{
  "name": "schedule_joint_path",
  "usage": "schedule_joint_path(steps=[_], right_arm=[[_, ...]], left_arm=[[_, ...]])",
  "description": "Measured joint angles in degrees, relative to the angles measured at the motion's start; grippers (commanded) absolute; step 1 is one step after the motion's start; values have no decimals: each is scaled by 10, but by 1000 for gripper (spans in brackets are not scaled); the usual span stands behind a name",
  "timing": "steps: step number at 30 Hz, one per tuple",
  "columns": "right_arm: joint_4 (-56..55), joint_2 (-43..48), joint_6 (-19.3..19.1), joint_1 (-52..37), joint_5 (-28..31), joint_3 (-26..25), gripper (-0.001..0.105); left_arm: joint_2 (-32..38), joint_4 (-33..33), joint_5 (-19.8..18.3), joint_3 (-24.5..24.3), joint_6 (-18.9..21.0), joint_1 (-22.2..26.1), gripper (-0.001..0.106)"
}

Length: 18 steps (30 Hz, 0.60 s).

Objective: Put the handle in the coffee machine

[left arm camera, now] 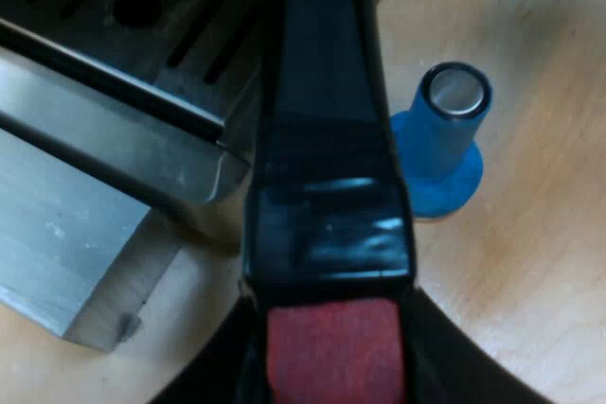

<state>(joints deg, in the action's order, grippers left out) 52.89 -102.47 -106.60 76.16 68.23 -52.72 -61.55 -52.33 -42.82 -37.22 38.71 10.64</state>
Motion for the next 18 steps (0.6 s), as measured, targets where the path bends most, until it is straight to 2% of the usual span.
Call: schedule_joint_path(steps=[7, 18], right_arm=[[0, 0, -5, 0, -9, 0, 72], [0, 0, -6, 0, -10, 0, 72]], left_arm=[[-14, 5, 0, -2, -34, 0, 0], [-41, 12, -26, -38, -40, 0, 0]])
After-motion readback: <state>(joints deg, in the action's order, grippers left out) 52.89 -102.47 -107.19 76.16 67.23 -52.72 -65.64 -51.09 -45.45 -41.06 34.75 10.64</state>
